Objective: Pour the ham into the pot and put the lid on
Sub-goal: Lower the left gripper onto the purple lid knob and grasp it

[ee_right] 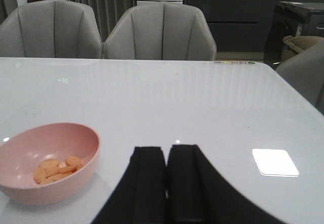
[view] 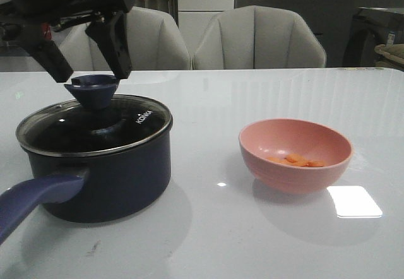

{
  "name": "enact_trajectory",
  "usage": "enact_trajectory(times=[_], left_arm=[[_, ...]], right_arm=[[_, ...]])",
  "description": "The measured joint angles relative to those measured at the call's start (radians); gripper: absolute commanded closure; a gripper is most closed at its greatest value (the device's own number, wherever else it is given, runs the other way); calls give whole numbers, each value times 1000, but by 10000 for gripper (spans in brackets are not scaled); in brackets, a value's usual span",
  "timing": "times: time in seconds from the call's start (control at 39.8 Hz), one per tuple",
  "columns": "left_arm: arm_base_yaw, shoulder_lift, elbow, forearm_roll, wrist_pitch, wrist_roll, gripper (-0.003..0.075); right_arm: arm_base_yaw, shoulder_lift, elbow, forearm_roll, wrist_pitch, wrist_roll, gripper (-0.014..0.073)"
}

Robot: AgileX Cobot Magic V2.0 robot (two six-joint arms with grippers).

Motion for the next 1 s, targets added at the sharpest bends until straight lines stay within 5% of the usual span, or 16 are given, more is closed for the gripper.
enact_trajectory(times=[0.35, 0.68, 1.0], left_arm=[[0, 106, -73, 4, 79, 0, 150], [0, 110, -81, 13, 95, -6, 364], [0, 110, -81, 15, 95, -8, 398]], right_arm=[[0, 0, 0, 0, 0, 0, 451], [0, 0, 0, 0, 0, 0, 451], [0, 0, 0, 0, 0, 0, 451]])
